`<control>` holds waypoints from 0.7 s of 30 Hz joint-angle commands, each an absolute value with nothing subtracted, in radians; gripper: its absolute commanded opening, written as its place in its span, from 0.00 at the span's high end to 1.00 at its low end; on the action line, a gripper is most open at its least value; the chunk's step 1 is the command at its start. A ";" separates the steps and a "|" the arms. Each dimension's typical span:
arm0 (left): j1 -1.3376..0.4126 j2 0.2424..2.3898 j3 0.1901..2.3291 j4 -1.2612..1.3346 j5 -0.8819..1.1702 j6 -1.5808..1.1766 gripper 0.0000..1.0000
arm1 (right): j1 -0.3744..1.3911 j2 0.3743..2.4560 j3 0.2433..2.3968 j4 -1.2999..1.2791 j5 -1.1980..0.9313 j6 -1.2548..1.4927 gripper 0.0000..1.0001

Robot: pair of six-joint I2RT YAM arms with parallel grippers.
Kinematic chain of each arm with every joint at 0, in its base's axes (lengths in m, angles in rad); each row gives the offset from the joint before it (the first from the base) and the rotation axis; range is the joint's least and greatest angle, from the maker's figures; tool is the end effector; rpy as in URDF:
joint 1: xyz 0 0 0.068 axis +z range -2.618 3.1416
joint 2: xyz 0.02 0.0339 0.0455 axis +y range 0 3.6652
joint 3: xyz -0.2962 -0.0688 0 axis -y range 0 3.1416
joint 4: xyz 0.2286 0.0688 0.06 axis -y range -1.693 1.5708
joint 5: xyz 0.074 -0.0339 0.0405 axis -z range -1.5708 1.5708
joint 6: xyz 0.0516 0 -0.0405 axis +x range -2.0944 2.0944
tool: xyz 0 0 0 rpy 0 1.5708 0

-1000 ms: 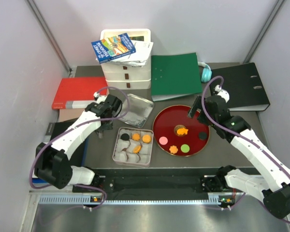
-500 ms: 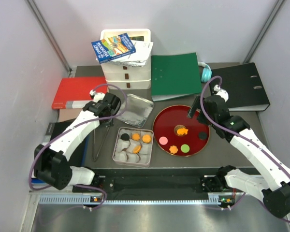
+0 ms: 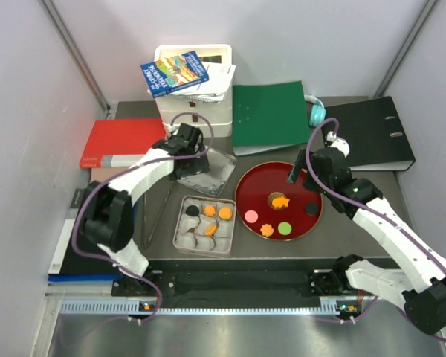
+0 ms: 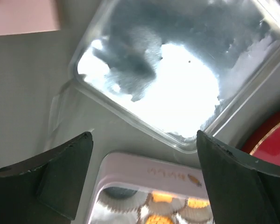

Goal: Pack the cookies

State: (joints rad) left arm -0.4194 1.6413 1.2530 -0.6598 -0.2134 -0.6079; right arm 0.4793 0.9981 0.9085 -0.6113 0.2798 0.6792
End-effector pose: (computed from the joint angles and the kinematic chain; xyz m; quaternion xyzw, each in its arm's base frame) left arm 0.3125 -0.1274 0.2701 -0.1178 0.9537 -0.0366 0.2743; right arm 0.1725 0.0736 0.3220 0.1481 0.8877 0.1226 0.4184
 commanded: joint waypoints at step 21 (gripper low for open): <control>-0.265 2.019 1.454 -0.443 -0.264 -0.445 0.11 | 0.468 1.057 0.945 -0.564 0.236 0.641 0.01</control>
